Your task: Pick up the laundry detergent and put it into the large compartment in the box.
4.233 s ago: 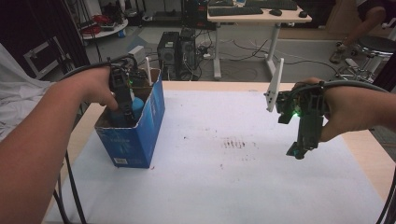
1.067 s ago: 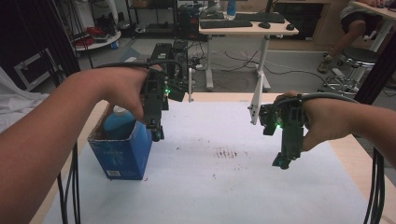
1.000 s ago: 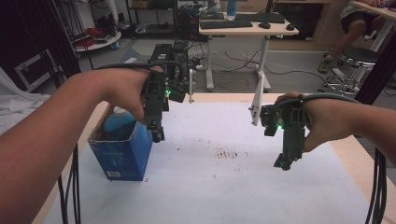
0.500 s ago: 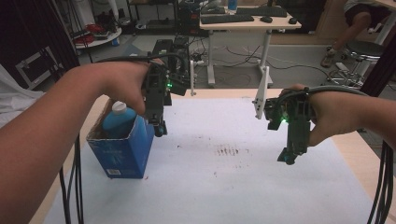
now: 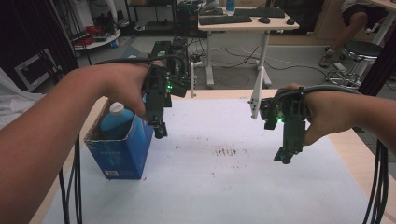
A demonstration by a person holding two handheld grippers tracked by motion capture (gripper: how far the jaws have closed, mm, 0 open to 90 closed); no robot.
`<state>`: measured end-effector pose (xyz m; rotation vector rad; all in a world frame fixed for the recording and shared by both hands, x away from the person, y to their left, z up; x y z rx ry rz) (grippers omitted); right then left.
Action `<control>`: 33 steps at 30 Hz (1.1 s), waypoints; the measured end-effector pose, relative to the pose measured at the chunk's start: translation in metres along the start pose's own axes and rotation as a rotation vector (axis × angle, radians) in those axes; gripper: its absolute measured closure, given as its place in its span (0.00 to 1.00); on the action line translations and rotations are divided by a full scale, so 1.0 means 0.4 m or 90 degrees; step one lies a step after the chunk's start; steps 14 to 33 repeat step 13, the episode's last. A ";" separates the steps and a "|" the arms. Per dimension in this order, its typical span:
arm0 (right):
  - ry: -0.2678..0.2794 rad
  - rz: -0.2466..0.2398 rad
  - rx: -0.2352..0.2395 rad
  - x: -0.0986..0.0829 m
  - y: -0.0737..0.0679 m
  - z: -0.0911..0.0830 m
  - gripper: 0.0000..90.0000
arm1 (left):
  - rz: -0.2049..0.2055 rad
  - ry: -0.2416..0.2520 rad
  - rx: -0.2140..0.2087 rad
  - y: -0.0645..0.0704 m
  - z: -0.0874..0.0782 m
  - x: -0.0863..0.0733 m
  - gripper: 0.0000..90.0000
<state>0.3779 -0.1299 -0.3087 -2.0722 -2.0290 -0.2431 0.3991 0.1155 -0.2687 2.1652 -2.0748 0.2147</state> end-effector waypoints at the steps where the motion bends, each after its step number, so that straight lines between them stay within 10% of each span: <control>1: 0.000 -0.001 0.001 0.000 0.000 0.001 0.01 | 0.001 -0.002 0.000 0.000 0.000 0.000 0.02; 33: 0.000 -0.006 0.002 0.007 -0.001 0.006 0.01 | 0.003 -0.004 0.001 0.001 0.003 0.002 0.02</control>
Point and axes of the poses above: each handheld gripper's, and its own axes: z roughly forward along the jaws, x roughly out of its top, y roughly to its right, the point moved 4 cm from there along z, roughly forward along the jaws, and after that the axes turned 10 degrees about y, right-handed, at the moved point
